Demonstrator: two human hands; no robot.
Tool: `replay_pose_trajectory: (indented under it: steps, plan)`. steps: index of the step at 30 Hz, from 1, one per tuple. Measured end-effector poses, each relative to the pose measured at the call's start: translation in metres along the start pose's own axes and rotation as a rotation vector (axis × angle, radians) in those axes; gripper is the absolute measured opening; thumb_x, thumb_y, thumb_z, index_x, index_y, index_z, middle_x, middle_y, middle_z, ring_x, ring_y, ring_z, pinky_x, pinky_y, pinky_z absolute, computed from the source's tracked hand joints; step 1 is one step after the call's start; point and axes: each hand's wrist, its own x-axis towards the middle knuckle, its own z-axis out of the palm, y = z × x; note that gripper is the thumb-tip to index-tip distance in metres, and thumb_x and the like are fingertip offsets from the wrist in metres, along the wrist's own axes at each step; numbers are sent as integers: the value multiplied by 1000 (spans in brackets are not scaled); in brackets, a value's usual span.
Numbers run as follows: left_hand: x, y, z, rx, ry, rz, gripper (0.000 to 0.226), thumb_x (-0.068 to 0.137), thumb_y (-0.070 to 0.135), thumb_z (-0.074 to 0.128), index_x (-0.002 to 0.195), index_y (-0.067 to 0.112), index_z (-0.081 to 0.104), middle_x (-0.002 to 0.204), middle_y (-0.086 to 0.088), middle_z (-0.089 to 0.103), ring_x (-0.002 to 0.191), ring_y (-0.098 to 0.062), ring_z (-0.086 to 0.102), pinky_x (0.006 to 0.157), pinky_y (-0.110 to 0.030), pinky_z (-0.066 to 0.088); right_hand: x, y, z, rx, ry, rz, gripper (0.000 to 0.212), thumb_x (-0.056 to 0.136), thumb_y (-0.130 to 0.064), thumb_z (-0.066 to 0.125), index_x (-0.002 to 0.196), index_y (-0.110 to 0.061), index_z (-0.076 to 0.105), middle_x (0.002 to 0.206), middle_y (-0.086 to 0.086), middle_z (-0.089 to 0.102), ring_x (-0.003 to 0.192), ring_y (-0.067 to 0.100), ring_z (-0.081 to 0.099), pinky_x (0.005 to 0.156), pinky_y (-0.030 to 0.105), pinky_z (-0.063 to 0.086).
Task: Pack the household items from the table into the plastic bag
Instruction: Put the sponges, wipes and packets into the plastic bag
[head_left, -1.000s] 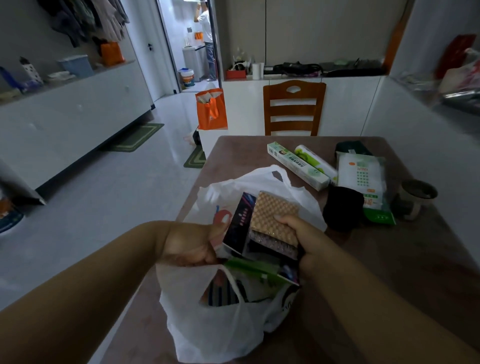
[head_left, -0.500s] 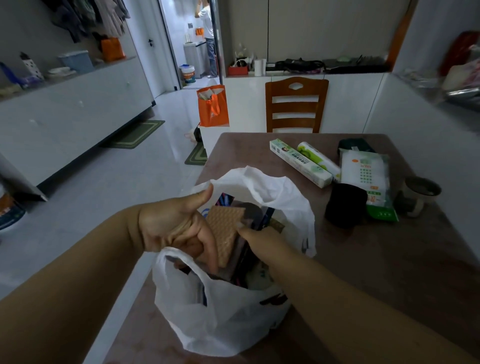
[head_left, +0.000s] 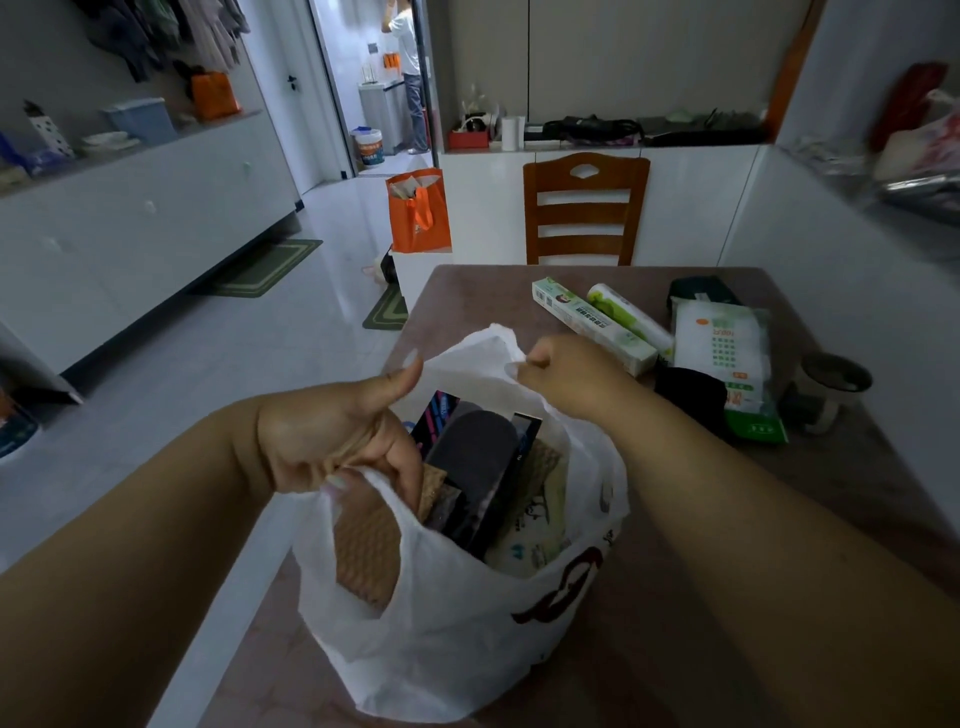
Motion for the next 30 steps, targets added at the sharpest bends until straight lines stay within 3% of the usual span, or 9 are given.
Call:
replay_pose_trajectory:
  steps: [2,5,10,13,16,20,24,27,30]
  plan:
    - [2,5,0,35,-7,33,101,76,79,15,78,-6,70,43,-3,48,38,-10,41,46,-19,39,5,-3,-6,359,-74,6,25,91,-34,55,69,-23,61,68,-4,59,69,17,59,65,30,47]
    - [5,20,0,-86,-89,153,99,73,81,33,86,-11,68,48,-8,58,40,-11,52,49,-20,48,16,-10,-25,658,156,-41,21,88,-38,55,75,-27,67,56,-10,57,63,11,54,62,24,47]
    - [25,29,-1,210,234,78,100,77,77,13,92,-2,72,84,-20,72,77,-28,68,76,-33,54,17,-15,-34,400,108,-163,20,93,-36,50,94,-24,66,77,-11,65,76,10,62,66,22,48]
    - [32,32,-2,243,323,77,93,76,74,17,98,1,71,96,-21,72,84,-27,68,76,-32,54,8,-9,-31,258,171,-218,27,91,-46,48,102,-28,65,88,-13,64,79,4,58,63,19,39]
    - [35,42,-2,266,392,87,88,75,73,20,100,4,70,98,-20,72,85,-27,68,75,-33,54,0,0,-37,333,228,-200,24,89,-49,50,104,-34,62,88,-22,59,83,0,57,68,19,43]
    - [46,75,11,296,424,108,83,75,71,25,98,4,69,94,-21,72,80,-27,69,70,-33,54,-13,20,-46,458,372,-90,16,88,-52,50,83,-38,55,77,-23,56,75,-1,54,60,20,39]
    - [74,126,40,372,412,147,81,83,71,23,95,6,70,87,-15,74,75,-22,71,66,-30,56,-22,54,-53,565,463,107,29,88,-48,51,101,-26,63,84,-12,64,76,6,59,55,23,38]
    - [107,158,70,404,422,163,77,87,70,24,91,8,70,82,-11,76,72,-19,73,63,-30,55,-30,80,-59,641,513,248,24,86,-42,55,87,-21,65,92,3,70,85,21,64,71,34,52]
    - [145,181,95,344,470,172,74,87,70,29,93,8,69,85,-12,76,79,-22,73,66,-31,56,-36,111,-67,656,537,342,23,85,-40,56,79,-19,64,95,12,70,94,31,64,90,47,51]
